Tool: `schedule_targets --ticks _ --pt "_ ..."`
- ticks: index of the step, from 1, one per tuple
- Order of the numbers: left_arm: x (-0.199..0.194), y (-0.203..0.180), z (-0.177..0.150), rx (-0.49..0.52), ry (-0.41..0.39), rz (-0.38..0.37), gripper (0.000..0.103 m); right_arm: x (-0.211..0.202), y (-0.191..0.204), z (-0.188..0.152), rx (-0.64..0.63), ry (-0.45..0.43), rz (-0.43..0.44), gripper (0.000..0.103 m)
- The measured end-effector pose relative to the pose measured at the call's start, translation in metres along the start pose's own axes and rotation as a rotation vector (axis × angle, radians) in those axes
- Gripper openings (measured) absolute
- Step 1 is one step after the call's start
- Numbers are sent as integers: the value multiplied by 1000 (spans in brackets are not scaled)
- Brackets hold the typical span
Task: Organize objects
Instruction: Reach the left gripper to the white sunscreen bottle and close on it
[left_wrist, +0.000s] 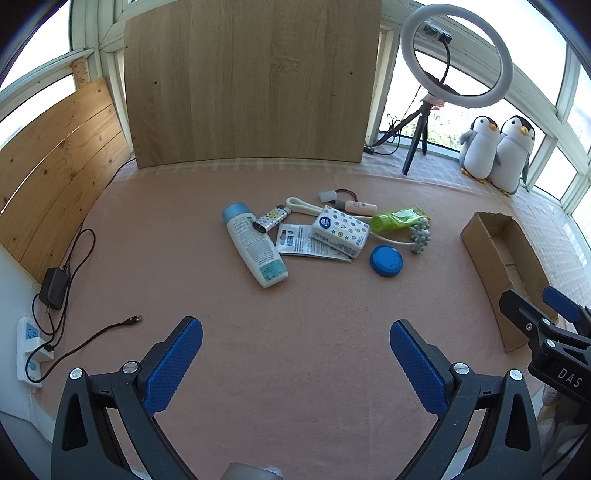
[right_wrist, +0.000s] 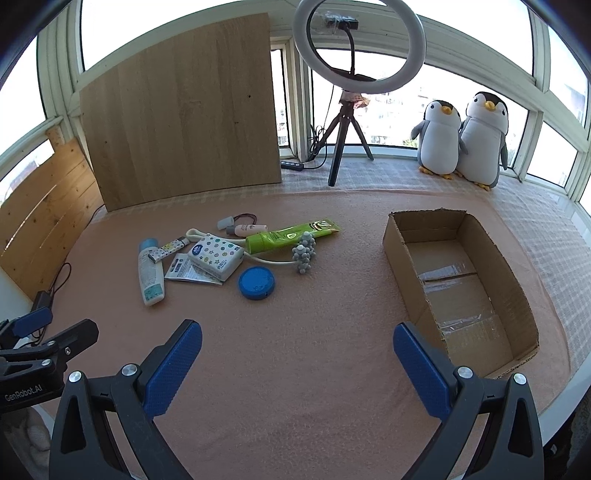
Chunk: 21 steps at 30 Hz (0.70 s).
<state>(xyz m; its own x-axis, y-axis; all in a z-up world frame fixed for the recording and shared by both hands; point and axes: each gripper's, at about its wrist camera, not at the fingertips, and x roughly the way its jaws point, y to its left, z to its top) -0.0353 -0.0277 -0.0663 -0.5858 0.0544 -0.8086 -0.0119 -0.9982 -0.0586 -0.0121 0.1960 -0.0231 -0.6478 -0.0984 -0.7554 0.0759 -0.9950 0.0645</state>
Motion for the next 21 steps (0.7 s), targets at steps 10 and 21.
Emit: schedule_targets --ticks 10,21 --pt "47 30 -1 -72 77 -1 86 46 -6 19 -21 53 14 101" --pt "111 79 65 -146 76 90 66 92 -7 36 6 165 72 75"
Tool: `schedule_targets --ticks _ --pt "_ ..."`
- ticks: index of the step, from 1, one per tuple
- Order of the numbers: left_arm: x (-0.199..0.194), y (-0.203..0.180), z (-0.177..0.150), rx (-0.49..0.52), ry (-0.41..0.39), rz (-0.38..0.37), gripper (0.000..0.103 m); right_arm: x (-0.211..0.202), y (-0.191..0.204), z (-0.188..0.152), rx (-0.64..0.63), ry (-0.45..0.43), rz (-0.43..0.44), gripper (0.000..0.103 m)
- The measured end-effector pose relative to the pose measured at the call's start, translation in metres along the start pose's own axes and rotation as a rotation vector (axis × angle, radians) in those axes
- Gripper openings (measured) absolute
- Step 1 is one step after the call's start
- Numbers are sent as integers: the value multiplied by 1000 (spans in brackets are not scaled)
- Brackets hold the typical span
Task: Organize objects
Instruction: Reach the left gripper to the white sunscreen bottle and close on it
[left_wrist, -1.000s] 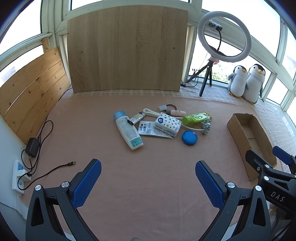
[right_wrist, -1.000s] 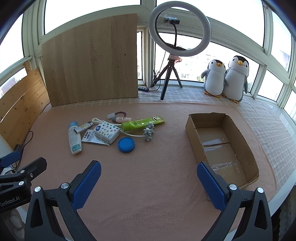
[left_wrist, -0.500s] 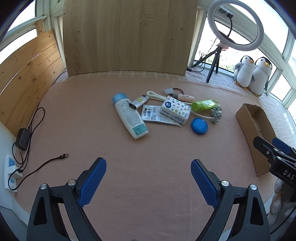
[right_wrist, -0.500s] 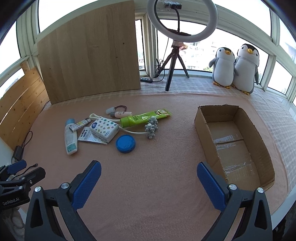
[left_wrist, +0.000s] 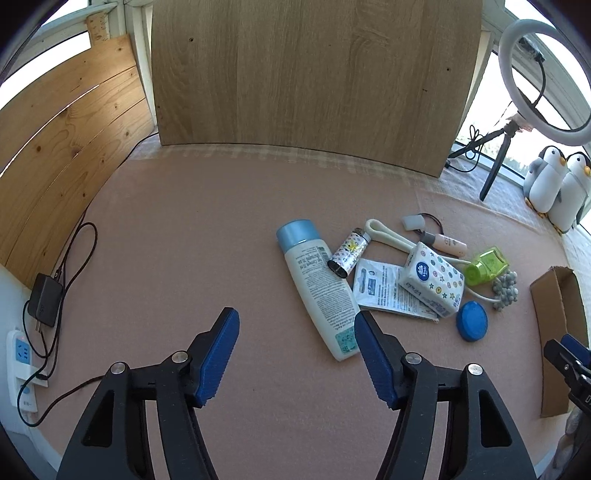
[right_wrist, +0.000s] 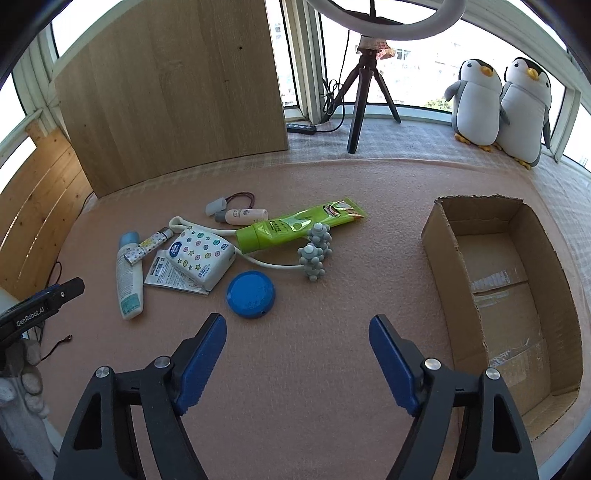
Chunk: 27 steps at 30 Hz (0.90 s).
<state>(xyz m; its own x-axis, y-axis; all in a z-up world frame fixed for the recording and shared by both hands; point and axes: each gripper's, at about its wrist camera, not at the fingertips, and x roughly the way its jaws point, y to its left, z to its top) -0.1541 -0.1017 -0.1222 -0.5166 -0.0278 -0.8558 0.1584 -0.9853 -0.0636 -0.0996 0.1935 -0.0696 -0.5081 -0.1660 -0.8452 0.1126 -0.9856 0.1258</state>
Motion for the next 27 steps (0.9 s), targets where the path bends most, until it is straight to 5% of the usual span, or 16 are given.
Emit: schedule_targets --ticks 5,15,27 --pt "42 5 35 -26 27 -2 55 6 3 -3 -5 23 -11 75" --pt "111 7 86 -46 82 16 52 2 -2 -18 -5 44 -46 75" --pt "143 5 80 -8 150 9 42 -8 -7 -32 13 39 -53 75"
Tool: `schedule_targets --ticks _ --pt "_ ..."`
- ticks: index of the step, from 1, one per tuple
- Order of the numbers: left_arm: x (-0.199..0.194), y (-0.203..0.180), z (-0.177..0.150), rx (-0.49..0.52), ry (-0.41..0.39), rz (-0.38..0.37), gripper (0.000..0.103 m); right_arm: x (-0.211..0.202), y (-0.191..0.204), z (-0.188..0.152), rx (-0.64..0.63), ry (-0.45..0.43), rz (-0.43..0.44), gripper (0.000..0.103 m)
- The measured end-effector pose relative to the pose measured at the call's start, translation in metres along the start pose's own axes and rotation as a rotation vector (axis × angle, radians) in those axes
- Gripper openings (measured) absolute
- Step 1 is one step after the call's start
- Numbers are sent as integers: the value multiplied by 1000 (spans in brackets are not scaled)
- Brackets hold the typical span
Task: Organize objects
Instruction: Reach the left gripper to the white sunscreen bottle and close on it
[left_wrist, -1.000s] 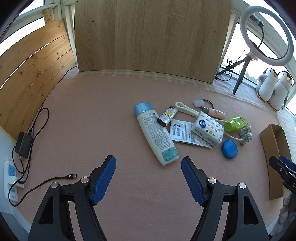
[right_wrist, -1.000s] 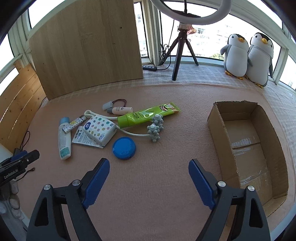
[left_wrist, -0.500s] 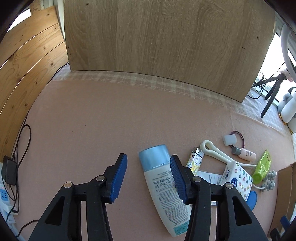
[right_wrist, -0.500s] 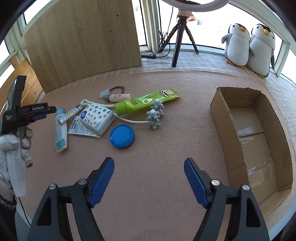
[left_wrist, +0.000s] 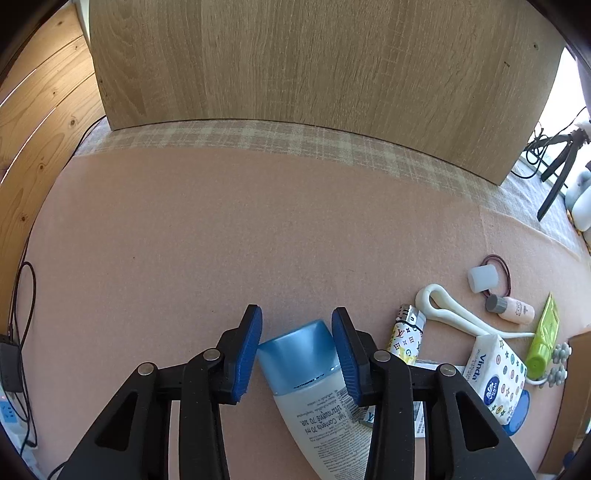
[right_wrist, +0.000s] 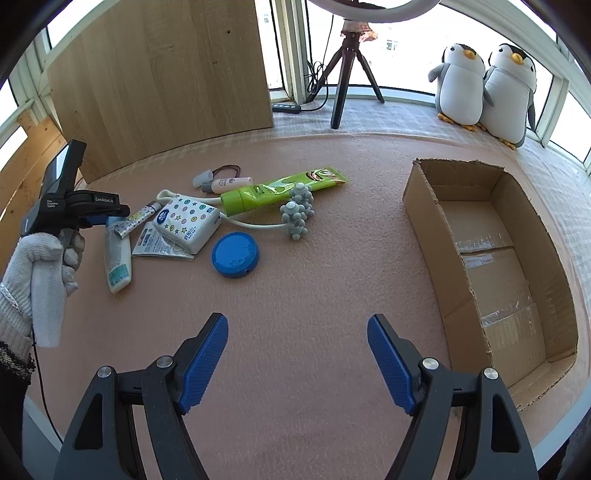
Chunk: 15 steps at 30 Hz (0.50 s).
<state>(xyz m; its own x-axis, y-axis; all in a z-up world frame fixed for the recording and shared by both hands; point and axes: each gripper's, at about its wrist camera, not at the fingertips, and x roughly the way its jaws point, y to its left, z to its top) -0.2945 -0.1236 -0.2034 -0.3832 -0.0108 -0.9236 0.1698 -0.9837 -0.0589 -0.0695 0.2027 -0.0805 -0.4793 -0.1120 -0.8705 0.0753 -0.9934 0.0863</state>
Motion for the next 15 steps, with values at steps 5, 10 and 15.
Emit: schedule_targets --ticks 5,10,15 --pt "-8 3 -27 6 4 -25 40 -3 1 -4 -5 -2 8 75" --pt "-18 -5 -66 34 4 -52 37 -4 1 -12 -18 3 15 75" --pt "-32 -27 -103 89 -17 -46 36 -5 -2 -20 -24 15 33 75"
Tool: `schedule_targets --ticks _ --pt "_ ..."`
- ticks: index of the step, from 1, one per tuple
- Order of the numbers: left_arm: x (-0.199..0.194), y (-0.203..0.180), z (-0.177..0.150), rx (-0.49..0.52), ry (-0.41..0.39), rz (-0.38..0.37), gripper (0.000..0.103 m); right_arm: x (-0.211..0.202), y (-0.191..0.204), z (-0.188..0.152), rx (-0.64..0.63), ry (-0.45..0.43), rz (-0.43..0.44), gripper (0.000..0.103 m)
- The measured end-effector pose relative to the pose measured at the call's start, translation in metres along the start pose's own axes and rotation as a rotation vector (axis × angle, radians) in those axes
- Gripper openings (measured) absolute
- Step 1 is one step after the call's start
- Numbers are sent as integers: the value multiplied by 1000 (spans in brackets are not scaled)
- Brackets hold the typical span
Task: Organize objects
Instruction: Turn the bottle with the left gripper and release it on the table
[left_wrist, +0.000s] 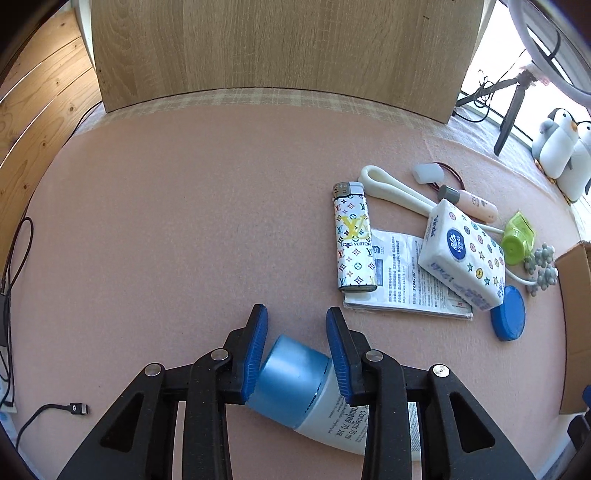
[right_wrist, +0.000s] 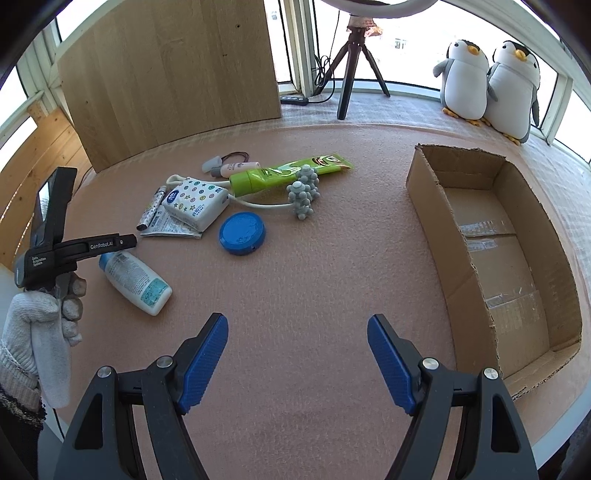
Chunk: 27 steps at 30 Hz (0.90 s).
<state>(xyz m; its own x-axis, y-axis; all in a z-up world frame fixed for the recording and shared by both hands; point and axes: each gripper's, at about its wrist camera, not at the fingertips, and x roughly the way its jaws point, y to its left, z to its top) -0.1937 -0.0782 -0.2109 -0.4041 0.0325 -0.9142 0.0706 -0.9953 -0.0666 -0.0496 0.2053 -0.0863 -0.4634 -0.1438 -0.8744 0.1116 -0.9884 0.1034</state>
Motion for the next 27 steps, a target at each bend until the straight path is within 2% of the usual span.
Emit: schedule_targets --ticks 5,11,15,18,20,23,27 --pt "-11 -24 -29 28 -1 -12 36 -2 -3 -8 -12 7 20 75" --pt "-26 -58 -56 117 5 -62 36 -6 -7 -12 -32 14 34 75" --pt "-58 -65 -61 107 -81 -39 37 -8 -4 -10 -57 4 52 75" --pt "-84 -53 -63 108 -125 -40 52 -7 4 -6 -88 -13 59 75" --pt "-97 -40 -66 111 -136 -57 65 -2 10 -2 -89 -1 96 77" --pt "-101 -28 -79 121 -101 -80 70 11 19 4 -70 39 154 78" --pt "-94 -9 -97 101 -40 -125 71 23 39 11 -94 74 203 78"
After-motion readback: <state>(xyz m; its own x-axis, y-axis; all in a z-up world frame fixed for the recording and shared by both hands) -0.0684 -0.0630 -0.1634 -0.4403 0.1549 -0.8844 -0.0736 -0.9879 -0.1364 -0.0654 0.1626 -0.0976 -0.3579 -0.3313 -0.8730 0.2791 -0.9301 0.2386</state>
